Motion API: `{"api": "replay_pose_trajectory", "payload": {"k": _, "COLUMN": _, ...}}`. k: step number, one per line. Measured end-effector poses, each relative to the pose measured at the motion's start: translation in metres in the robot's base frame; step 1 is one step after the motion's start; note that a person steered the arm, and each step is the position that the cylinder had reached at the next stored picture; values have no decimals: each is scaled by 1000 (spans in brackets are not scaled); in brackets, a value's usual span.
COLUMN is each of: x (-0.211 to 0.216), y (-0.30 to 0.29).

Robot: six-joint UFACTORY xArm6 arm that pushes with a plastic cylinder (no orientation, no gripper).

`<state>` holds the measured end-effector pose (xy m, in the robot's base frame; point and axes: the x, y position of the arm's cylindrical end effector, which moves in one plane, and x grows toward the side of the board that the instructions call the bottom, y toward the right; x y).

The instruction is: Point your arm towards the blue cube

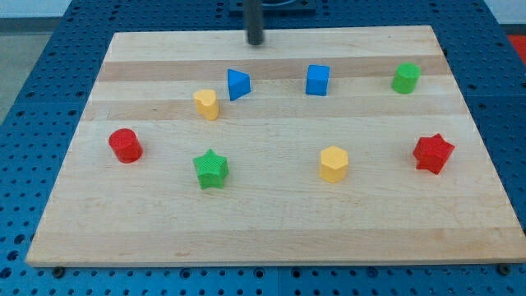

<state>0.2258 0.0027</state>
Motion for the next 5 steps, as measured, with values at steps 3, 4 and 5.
{"api": "replay_pose_trajectory", "payload": {"k": 3, "x": 74, "y": 166}}
{"api": "replay_pose_trajectory", "payload": {"k": 4, "x": 128, "y": 121}}
{"api": "replay_pose_trajectory", "payload": {"k": 5, "x": 145, "y": 91}}
